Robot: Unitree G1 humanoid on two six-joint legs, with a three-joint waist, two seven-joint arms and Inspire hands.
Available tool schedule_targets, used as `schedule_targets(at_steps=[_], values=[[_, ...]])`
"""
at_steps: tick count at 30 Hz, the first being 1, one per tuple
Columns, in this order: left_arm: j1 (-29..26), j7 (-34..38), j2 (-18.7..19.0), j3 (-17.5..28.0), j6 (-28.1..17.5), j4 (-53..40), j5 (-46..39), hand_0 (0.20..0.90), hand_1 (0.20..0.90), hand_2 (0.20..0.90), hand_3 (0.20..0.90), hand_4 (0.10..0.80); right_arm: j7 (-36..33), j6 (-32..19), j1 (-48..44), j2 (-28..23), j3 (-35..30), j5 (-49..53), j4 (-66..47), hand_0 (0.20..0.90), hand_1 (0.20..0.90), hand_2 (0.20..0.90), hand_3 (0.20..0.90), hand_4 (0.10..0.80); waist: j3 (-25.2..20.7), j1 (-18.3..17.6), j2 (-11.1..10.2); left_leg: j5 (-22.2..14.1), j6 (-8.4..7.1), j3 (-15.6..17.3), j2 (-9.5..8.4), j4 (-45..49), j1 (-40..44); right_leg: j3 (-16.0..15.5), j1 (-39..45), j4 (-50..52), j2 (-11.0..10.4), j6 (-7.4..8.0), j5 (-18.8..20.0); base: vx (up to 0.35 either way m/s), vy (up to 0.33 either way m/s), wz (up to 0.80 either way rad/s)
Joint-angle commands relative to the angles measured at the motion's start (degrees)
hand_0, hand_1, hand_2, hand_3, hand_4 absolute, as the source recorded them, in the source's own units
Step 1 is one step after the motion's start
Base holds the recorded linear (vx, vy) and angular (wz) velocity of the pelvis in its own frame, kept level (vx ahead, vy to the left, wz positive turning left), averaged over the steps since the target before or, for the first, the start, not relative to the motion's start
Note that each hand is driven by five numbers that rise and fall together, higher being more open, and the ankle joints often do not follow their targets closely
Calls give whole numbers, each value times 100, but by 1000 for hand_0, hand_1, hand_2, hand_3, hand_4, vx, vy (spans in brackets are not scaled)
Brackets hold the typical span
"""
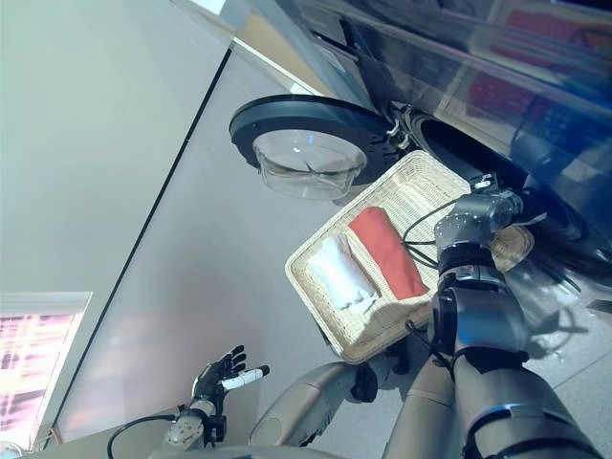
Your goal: Pick up the clothes and place them into the washing machine
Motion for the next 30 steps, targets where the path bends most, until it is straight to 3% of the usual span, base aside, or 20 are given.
schedule_targets(at_steps=[1, 6, 9, 15, 18, 23, 30], values=[[-127, 345, 280, 207, -89, 526, 67, 900, 900, 900, 900, 800, 60, 142, -124, -47, 477, -512, 11, 900, 900, 900, 900, 800, -334, 101, 111, 1, -314, -5, -101, 345, -594, -274, 355, -198, 143, -209, -64, 0, 0, 0], [-102, 336, 261, 244, -110, 530, 15, 900, 900, 900, 900, 800, 145, 150, 4, 91, 564, -526, -119, 900, 900, 900, 900, 800, -292, 78, 51, 15, -317, 11, -88, 343, -611, -287, 369, -235, 159, -213, -43, 0, 0, 0], [-111, 345, 287, 263, -80, 588, 46, 900, 900, 900, 900, 800, -34, 301, -94, -90, 616, -729, 235, 900, 900, 900, 900, 800, -284, 69, 10, 12, -321, 5, -83, 353, -627, -297, 363, -244, 165, -221, -34, 0, 0, 0], [-189, 337, 387, 367, -78, 518, 261, 900, 900, 900, 900, 800, 305, 950, -169, -138, 1306, -1319, 857, 900, 900, 900, 900, 800, -274, 116, -151, 24, -324, 2, -38, 405, -675, -326, 366, -268, 201, -253, 12, 0, 0, 0], [-165, 220, 481, 487, -53, 402, 366, 900, 900, 900, 900, 800, 791, 1517, -95, -120, 2039, -2175, 1003, 900, 900, 900, 900, 800, -247, 139, -286, 56, -327, -2, -2, 415, -699, -350, 390, -344, 225, -264, 87, -20, -22, -1], [-190, 113, 533, 646, 32, 446, 524, 900, 900, 900, 900, 800, 1044, 1951, 13, 7, 2709, -3338, 1348, 900, 900, 900, 900, 800, -253, 161, -435, 80, -325, -42, 35, 408, -658, -407, 471, -433, 244, -277, 147, -9, -23, 3], [-301, 176, 521, 807, 36, 584, 637, 900, 900, 900, 900, 800, 927, 2094, 482, 301, 2986, -4501, 1372, 900, 900, 900, 900, 800, -157, 123, -740, 158, -356, -184, 104, 232, -431, -583, 848, -867, 273, -231, 331, 2, -52, 7]])
